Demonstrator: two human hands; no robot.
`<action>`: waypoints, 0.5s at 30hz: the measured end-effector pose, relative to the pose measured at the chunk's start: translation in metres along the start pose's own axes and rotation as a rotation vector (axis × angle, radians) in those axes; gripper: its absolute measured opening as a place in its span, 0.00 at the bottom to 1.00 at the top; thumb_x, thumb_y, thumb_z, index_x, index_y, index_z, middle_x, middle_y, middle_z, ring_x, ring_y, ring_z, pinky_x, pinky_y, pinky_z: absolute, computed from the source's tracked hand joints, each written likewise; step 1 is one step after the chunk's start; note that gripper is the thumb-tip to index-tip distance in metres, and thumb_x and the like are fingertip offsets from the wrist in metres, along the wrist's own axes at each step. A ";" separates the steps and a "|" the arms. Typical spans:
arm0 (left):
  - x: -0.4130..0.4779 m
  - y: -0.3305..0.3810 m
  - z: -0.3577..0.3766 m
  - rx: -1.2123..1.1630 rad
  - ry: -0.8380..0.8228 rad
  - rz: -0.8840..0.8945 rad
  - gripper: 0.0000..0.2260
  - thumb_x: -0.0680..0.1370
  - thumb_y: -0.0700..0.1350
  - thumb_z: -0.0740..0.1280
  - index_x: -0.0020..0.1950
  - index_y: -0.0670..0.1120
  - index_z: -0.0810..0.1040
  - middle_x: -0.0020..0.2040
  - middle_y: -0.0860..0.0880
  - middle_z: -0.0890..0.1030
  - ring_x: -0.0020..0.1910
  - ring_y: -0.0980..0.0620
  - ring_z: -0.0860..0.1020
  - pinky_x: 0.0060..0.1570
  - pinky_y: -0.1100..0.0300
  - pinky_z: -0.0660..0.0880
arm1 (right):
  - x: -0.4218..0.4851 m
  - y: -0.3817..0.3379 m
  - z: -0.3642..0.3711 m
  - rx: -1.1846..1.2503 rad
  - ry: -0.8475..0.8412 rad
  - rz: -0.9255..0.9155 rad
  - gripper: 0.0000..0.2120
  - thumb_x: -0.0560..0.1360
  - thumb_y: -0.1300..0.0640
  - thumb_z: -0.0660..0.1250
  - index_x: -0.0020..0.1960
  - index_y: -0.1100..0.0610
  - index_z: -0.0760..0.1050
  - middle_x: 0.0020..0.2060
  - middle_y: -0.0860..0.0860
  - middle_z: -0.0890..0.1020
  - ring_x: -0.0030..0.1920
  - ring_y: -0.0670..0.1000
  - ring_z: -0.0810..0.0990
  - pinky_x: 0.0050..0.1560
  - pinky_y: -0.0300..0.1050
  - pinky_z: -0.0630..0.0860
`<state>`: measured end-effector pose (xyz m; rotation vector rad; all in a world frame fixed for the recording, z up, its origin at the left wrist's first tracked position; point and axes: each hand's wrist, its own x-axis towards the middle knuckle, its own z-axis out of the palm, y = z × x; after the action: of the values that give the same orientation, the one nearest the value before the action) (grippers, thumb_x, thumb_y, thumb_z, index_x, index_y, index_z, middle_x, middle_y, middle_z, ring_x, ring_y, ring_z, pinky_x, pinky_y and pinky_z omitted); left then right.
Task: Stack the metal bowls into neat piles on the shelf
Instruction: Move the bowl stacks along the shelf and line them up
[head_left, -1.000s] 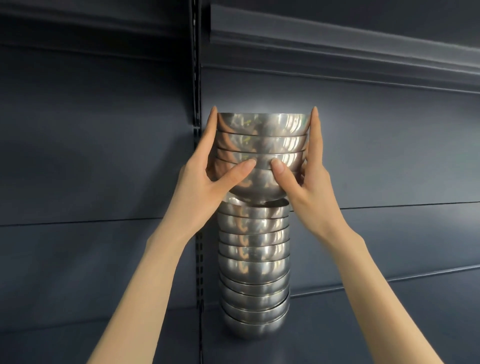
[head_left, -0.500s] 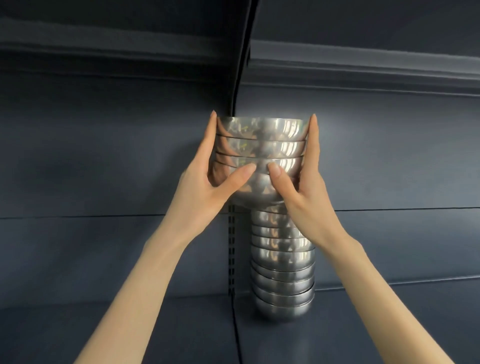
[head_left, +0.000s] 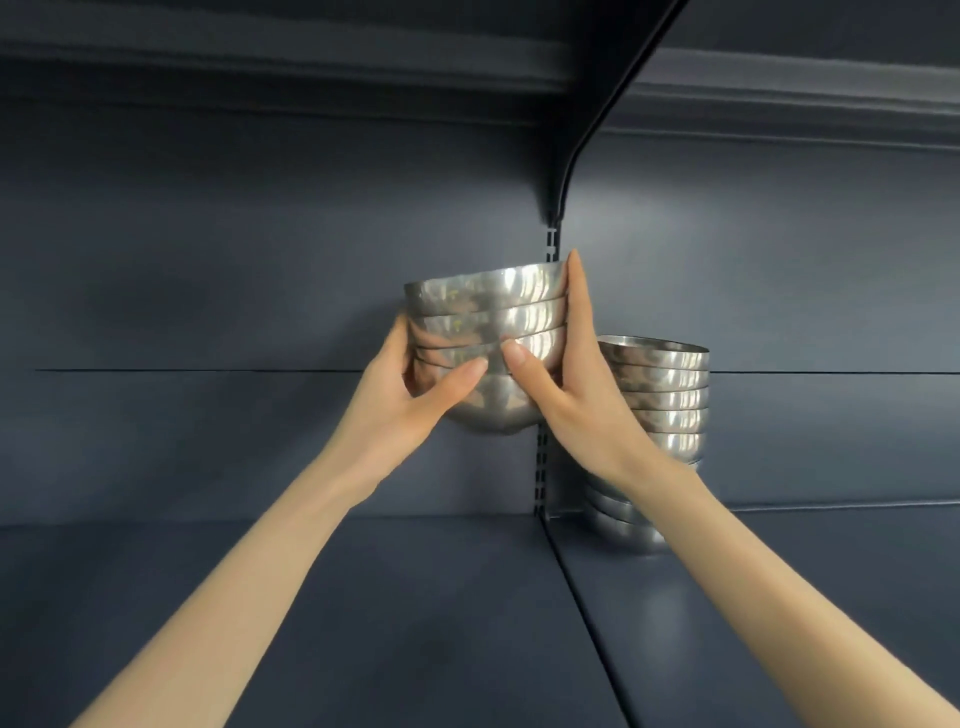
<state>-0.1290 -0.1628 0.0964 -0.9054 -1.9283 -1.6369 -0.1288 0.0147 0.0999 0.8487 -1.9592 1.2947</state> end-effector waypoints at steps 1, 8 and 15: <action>-0.005 -0.002 -0.007 -0.029 -0.015 -0.010 0.23 0.69 0.57 0.72 0.62 0.55 0.72 0.56 0.59 0.81 0.57 0.60 0.79 0.53 0.68 0.74 | -0.002 -0.003 0.007 -0.005 0.000 0.009 0.44 0.76 0.41 0.64 0.78 0.45 0.36 0.76 0.37 0.53 0.76 0.39 0.53 0.77 0.50 0.55; -0.040 -0.015 -0.034 -0.123 -0.035 -0.009 0.25 0.71 0.49 0.72 0.67 0.54 0.70 0.60 0.54 0.80 0.61 0.56 0.77 0.59 0.61 0.74 | -0.033 -0.013 0.047 0.072 -0.007 0.095 0.41 0.77 0.47 0.66 0.77 0.47 0.39 0.74 0.38 0.57 0.73 0.34 0.59 0.69 0.30 0.61; -0.067 -0.016 -0.043 -0.112 -0.057 -0.045 0.33 0.71 0.53 0.71 0.74 0.55 0.63 0.67 0.55 0.75 0.68 0.55 0.72 0.69 0.48 0.67 | -0.056 -0.026 0.056 0.060 -0.044 0.198 0.47 0.73 0.43 0.64 0.78 0.54 0.36 0.72 0.39 0.58 0.70 0.31 0.60 0.63 0.24 0.62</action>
<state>-0.0982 -0.2189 0.0461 -0.9681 -1.9239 -1.7781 -0.0836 -0.0364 0.0515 0.7317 -2.0909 1.4655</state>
